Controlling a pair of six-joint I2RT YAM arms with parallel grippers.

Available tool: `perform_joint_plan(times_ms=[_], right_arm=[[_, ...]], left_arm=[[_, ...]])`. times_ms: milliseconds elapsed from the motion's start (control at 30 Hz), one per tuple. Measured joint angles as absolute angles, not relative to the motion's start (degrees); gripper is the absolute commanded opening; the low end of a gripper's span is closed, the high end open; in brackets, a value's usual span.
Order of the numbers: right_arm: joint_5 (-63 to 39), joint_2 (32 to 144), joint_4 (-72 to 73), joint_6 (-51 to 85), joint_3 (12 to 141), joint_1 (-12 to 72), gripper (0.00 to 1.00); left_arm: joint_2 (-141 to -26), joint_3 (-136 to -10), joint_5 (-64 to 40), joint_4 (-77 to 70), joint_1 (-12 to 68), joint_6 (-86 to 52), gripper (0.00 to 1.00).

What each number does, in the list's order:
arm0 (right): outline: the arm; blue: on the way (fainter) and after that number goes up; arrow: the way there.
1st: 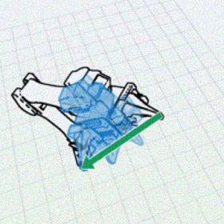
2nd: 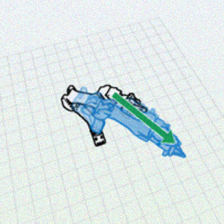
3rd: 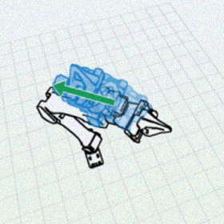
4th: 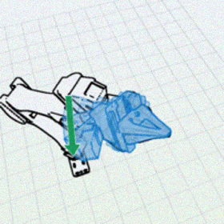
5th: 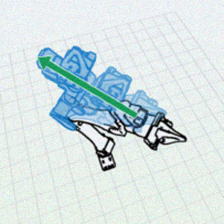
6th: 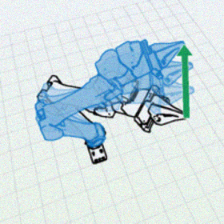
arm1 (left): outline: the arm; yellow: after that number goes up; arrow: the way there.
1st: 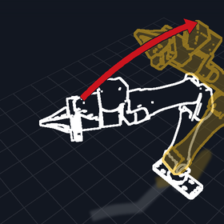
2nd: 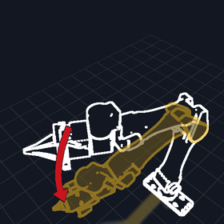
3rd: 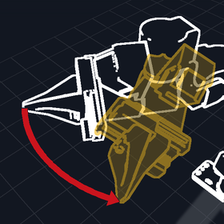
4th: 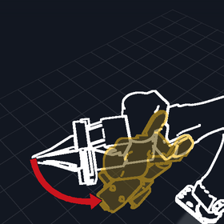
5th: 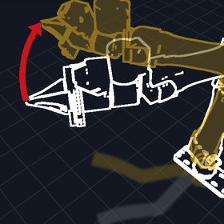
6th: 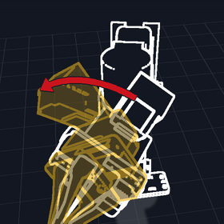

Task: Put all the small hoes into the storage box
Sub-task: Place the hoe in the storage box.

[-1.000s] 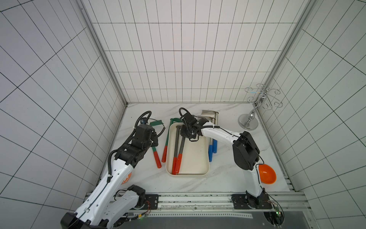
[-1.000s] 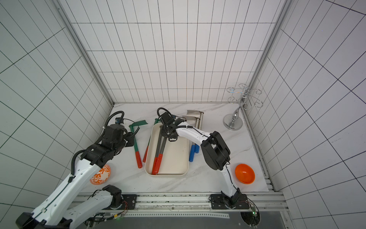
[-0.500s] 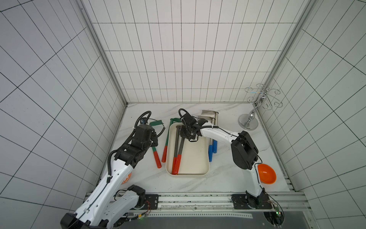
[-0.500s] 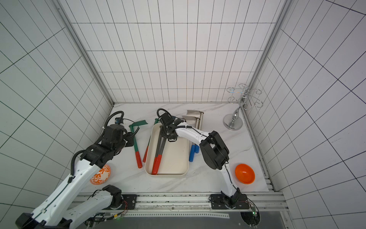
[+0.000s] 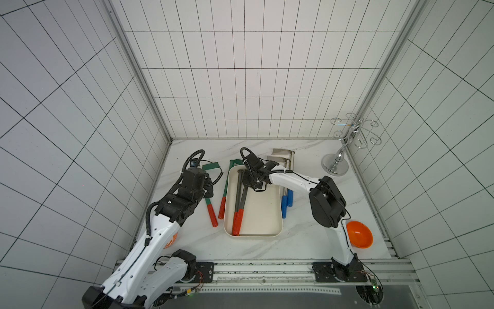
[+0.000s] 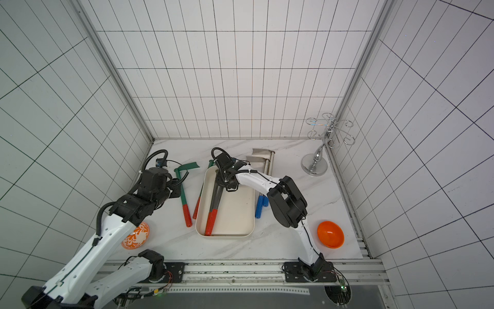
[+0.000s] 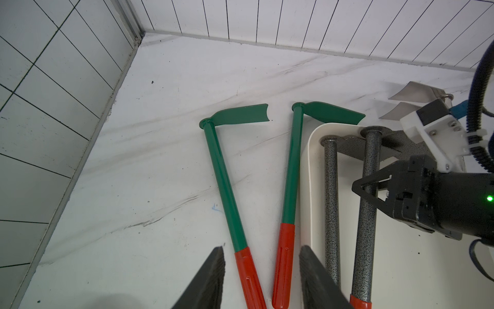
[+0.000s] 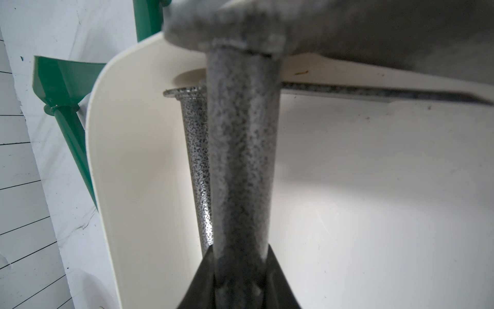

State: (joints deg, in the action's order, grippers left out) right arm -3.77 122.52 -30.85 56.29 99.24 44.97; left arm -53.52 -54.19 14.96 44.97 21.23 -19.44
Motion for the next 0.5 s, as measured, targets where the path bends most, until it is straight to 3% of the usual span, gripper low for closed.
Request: perform_joint_plan(times_ms=[500], right_arm=[[-5.39, 124.62, -29.32, 56.55, 101.71, 44.97, 0.00]], left_arm=[[-53.78, -54.19, 15.20, 44.84, 21.23, -18.81, 0.48]])
